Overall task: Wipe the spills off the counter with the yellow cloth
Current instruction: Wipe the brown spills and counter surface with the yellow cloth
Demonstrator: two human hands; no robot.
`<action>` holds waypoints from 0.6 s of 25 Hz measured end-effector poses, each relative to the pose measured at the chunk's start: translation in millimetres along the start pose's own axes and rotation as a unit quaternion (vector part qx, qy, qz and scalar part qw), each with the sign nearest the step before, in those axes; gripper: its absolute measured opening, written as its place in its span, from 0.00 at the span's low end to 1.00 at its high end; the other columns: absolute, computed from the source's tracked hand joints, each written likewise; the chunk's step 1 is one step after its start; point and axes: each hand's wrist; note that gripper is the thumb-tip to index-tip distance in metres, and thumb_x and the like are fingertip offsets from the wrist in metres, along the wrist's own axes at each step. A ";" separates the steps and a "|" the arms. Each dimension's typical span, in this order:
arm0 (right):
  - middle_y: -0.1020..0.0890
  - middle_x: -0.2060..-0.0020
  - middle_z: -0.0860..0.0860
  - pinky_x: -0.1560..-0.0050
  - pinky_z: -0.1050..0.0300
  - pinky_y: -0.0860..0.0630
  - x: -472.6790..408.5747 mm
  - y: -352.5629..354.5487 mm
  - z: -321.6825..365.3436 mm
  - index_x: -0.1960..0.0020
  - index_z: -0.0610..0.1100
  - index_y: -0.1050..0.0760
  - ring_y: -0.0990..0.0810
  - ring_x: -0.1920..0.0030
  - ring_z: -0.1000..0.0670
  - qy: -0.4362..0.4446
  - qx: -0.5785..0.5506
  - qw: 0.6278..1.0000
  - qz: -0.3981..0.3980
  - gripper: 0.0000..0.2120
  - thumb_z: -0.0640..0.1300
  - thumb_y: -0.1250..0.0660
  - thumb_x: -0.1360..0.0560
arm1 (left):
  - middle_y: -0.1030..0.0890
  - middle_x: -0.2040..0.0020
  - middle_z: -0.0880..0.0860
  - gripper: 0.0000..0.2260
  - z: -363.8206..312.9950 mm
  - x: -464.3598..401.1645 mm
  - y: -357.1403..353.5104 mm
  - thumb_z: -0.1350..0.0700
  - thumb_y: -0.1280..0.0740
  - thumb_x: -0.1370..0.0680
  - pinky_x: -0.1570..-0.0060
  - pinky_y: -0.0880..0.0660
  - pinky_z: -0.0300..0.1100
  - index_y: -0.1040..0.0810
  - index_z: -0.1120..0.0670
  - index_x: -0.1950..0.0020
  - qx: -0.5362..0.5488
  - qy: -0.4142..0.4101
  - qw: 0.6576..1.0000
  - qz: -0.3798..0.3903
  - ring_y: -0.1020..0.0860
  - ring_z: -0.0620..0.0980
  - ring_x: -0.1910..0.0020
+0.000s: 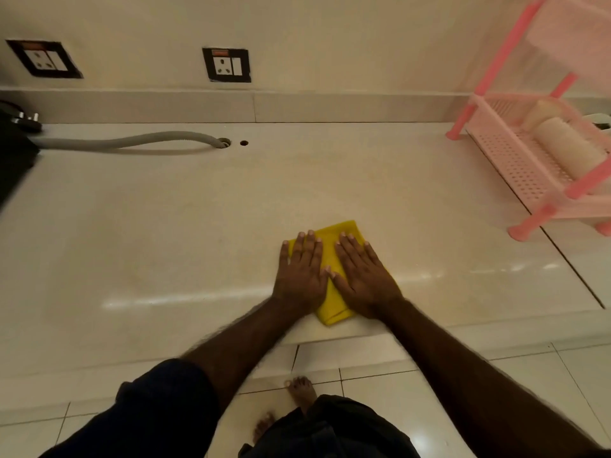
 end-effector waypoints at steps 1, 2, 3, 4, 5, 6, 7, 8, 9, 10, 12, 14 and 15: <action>0.35 0.18 0.39 0.19 0.34 0.36 13.0 0.5 -5.9 0.19 0.36 0.36 0.38 0.17 0.39 -0.019 0.004 1.000 0.002 0.35 0.59 0.48 0.16 | 0.42 0.17 0.62 0.29 -8.3 -0.5 -3.0 0.45 0.48 0.16 0.22 0.44 0.67 0.41 0.60 0.18 -0.001 -0.017 1.000 0.006 0.44 0.63 0.17; 0.37 0.17 0.40 0.18 0.35 0.39 24.8 0.5 -8.7 0.17 0.37 0.38 0.41 0.15 0.40 -0.034 0.008 0.999 0.007 0.35 0.60 0.50 0.15 | 0.43 0.16 0.61 0.30 -13.3 1.1 -5.7 0.44 0.49 0.16 0.21 0.46 0.67 0.43 0.60 0.18 -0.001 -0.027 1.000 0.010 0.46 0.62 0.17; 0.40 0.16 0.41 0.16 0.37 0.42 35.6 0.5 -8.6 0.16 0.38 0.40 0.44 0.14 0.42 -0.046 0.011 0.999 0.019 0.36 0.61 0.52 0.15 | 0.44 0.16 0.60 0.31 -15.9 4.3 -7.6 0.43 0.50 0.16 0.20 0.47 0.67 0.44 0.59 0.17 0.001 -0.034 0.999 0.014 0.47 0.60 0.16; 0.43 0.15 0.42 0.15 0.38 0.45 44.5 0.4 -6.3 0.15 0.38 0.43 0.47 0.14 0.43 -0.054 0.016 0.998 0.032 0.37 0.61 0.54 0.15 | 0.44 0.16 0.59 0.32 -16.0 8.4 -8.7 0.42 0.50 0.16 0.20 0.48 0.67 0.44 0.59 0.17 0.001 -0.042 0.999 0.016 0.47 0.59 0.16; 0.45 0.14 0.42 0.15 0.38 0.47 51.9 0.0 -2.3 0.15 0.39 0.45 0.49 0.13 0.43 -0.058 0.020 0.997 0.041 0.37 0.62 0.55 0.15 | 0.45 0.16 0.59 0.32 -14.2 13.7 -9.6 0.41 0.50 0.16 0.20 0.49 0.67 0.44 0.58 0.17 -0.001 -0.051 0.999 0.016 0.48 0.59 0.16; 0.46 0.14 0.42 0.15 0.39 0.48 57.8 -0.7 2.7 0.15 0.39 0.47 0.51 0.13 0.44 -0.060 0.022 0.997 0.046 0.37 0.62 0.56 0.15 | 0.45 0.15 0.58 0.32 -11.7 20.0 -10.4 0.41 0.50 0.16 0.20 0.49 0.67 0.45 0.58 0.17 -0.001 -0.059 0.998 0.017 0.48 0.58 0.16; 0.47 0.14 0.42 0.14 0.39 0.49 62.3 -1.5 8.3 0.14 0.39 0.48 0.52 0.13 0.44 -0.060 0.021 0.997 0.051 0.37 0.62 0.57 0.15 | 0.46 0.15 0.58 0.32 -8.1 27.2 -10.8 0.40 0.51 0.16 0.19 0.50 0.66 0.45 0.58 0.17 0.001 -0.063 0.998 0.020 0.49 0.57 0.15; 0.48 0.14 0.43 0.14 0.39 0.49 65.3 -1.7 15.0 0.14 0.40 0.49 0.53 0.13 0.44 -0.060 0.018 0.996 0.057 0.37 0.62 0.57 0.15 | 0.47 0.15 0.57 0.33 -3.5 35.1 -10.0 0.39 0.52 0.16 0.19 0.51 0.66 0.46 0.57 0.17 0.002 -0.063 0.998 0.026 0.50 0.57 0.15; 0.49 0.14 0.43 0.14 0.39 0.50 67.8 -1.7 22.6 0.14 0.40 0.50 0.54 0.13 0.45 -0.062 0.013 0.996 0.062 0.38 0.63 0.58 0.15 | 0.49 0.15 0.56 0.33 1.6 42.6 -8.2 0.39 0.53 0.16 0.19 0.52 0.66 0.48 0.56 0.16 0.002 -0.061 0.998 0.034 0.52 0.56 0.15; 0.50 0.14 0.43 0.14 0.39 0.50 69.4 -1.8 31.7 0.14 0.40 0.50 0.54 0.13 0.45 -0.064 0.006 0.996 0.063 0.38 0.63 0.58 0.16 | 0.51 0.14 0.55 0.33 7.1 49.4 -5.2 0.38 0.54 0.16 0.19 0.54 0.65 0.50 0.55 0.16 0.003 -0.059 0.997 0.043 0.54 0.55 0.15; 0.48 0.14 0.42 0.14 0.38 0.50 71.2 -3.3 53.8 0.14 0.39 0.48 0.53 0.13 0.43 -0.072 -0.008 0.996 0.056 0.37 0.62 0.56 0.15 | 0.56 0.14 0.53 0.33 19.0 58.9 3.7 0.38 0.54 0.16 0.18 0.58 0.64 0.53 0.53 0.16 0.017 -0.055 0.996 0.063 0.59 0.54 0.15; 0.50 0.14 0.42 0.14 0.39 0.54 71.4 -5.1 77.1 0.14 0.39 0.50 0.55 0.13 0.43 -0.100 -0.026 0.993 0.059 0.38 0.62 0.57 0.16 | 0.61 0.16 0.51 0.33 29.0 67.3 13.2 0.38 0.50 0.16 0.18 0.61 0.62 0.55 0.53 0.16 0.051 -0.047 0.995 0.072 0.61 0.52 0.16; 0.53 0.14 0.42 0.14 0.40 0.58 70.4 -5.9 86.1 0.14 0.39 0.52 0.58 0.13 0.43 -0.120 -0.036 0.990 0.066 0.38 0.61 0.58 0.16 | 0.61 0.16 0.50 0.34 32.0 73.0 19.0 0.39 0.46 0.16 0.18 0.61 0.61 0.54 0.53 0.16 0.086 -0.037 0.993 0.068 0.61 0.52 0.16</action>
Point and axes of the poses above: each hand's wrist, its own x-axis away from the middle knuckle, its own y-axis out of the back of the hand, z = x × y
